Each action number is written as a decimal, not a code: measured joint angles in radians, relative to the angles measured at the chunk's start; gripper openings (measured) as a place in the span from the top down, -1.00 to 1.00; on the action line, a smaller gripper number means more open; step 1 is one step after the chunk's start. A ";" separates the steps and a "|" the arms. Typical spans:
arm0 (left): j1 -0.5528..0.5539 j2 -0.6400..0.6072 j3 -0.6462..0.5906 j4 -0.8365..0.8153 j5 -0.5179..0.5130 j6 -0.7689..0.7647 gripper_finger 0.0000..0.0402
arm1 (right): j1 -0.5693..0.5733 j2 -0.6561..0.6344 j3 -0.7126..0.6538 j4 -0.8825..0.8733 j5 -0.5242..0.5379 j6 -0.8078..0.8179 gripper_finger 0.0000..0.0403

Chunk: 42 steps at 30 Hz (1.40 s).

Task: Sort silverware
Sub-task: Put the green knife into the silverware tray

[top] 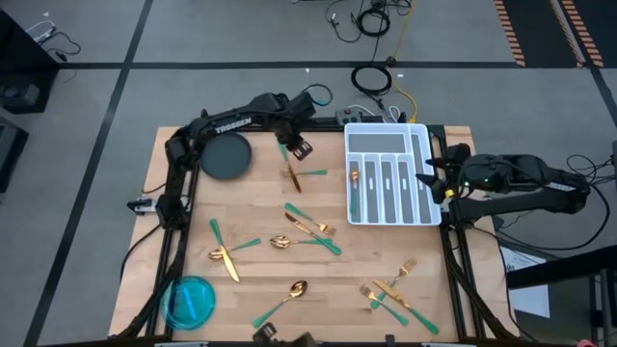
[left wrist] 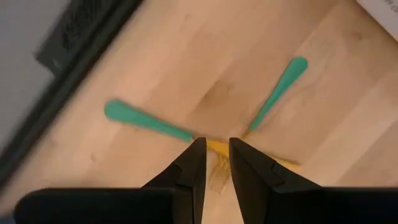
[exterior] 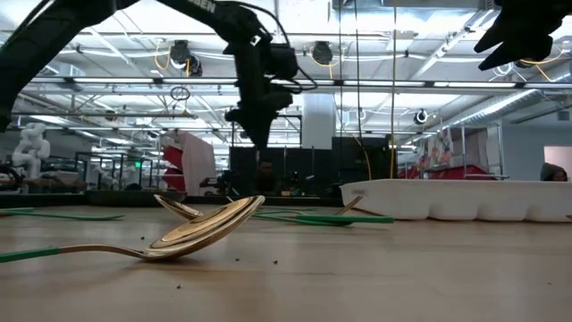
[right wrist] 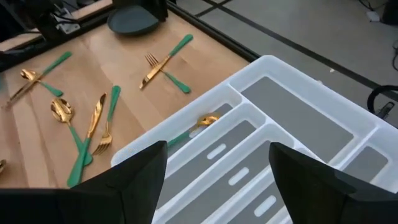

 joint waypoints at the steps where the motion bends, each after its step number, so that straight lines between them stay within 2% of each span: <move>1: 0.008 -0.013 -0.027 0.014 0.008 -0.027 0.61 | 0.000 0.006 0.000 0.000 0.001 0.000 -0.38; 8: 0.042 -0.176 -0.267 0.206 0.041 -0.217 0.61 | 0.000 0.093 0.000 0.032 0.135 0.052 -0.38; 14: 0.039 -0.333 -0.536 0.370 0.064 -0.421 0.61 | 0.000 0.244 0.000 0.133 0.153 0.005 -0.38; 17: 0.017 -0.357 -0.625 0.413 0.056 -0.467 0.61 | 0.000 0.313 0.000 0.168 0.158 0.006 -0.38; 23: -0.031 -0.359 -0.712 0.509 0.037 -0.526 0.61 | -0.035 0.451 0.000 0.268 0.281 0.060 -0.38; 30: -0.042 -0.359 -0.764 0.548 0.009 -0.553 0.61 | -0.074 0.608 0.000 0.418 0.251 -0.002 -0.38; 34: -0.029 -0.359 -0.808 0.566 0.004 -0.575 0.61 | -0.108 0.682 0.000 0.569 0.240 -0.017 -0.38; 39: -0.013 -0.366 -0.830 0.565 -0.001 -0.575 0.61 | -0.143 0.802 0.002 0.812 0.117 -0.095 -0.38; 42: -0.005 -0.394 -0.830 0.571 -0.008 -0.549 0.61 | -0.166 0.912 0.065 0.843 0.059 -0.122 -0.38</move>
